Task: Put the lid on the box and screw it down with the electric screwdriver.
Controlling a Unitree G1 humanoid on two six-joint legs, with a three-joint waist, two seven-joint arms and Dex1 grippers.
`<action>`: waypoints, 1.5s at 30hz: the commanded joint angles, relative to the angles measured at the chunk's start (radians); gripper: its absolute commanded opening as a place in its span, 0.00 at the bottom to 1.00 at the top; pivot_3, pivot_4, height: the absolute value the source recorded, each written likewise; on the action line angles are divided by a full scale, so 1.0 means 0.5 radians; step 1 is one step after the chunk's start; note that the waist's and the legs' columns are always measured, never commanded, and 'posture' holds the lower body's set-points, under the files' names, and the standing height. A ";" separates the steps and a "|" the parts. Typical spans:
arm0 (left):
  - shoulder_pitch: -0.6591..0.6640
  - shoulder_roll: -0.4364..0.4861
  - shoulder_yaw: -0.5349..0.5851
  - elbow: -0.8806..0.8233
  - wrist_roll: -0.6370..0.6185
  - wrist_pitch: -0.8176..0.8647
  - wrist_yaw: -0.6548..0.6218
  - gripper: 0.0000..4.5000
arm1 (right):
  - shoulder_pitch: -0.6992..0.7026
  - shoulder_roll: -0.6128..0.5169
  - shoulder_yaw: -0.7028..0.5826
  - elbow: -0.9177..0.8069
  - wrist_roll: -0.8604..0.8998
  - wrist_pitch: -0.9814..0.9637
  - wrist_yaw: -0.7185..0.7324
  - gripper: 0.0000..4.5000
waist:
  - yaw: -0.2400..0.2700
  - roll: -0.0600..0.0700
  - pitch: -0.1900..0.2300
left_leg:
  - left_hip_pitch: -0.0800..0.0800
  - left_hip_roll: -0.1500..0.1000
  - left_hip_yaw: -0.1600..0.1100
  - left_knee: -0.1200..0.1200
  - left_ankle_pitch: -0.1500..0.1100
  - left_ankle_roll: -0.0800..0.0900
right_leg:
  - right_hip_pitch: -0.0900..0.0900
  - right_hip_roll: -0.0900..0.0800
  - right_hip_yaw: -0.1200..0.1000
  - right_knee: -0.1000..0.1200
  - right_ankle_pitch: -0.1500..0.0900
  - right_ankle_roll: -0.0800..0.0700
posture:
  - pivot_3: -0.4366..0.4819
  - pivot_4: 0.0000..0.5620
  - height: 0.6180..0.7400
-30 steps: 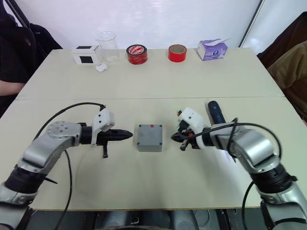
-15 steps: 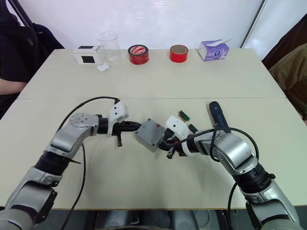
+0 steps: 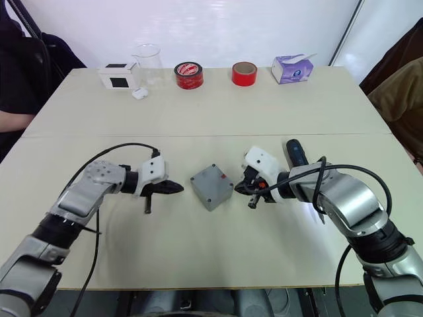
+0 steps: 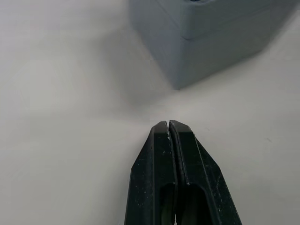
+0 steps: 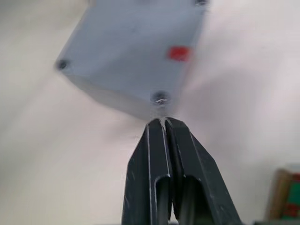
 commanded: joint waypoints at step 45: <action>0.039 -0.062 0.104 -0.525 -0.124 0.291 0.081 0.00 | 0.009 0.322 0.071 -0.130 -0.192 -0.024 -0.055 0.01 | -0.002 0.000 0.000 | 0.001 -0.001 0.000 0.001 0.001 -0.001 | 0.000 0.002 0.000 0.005 0.000 0.000 | 0.48 0.27 1.00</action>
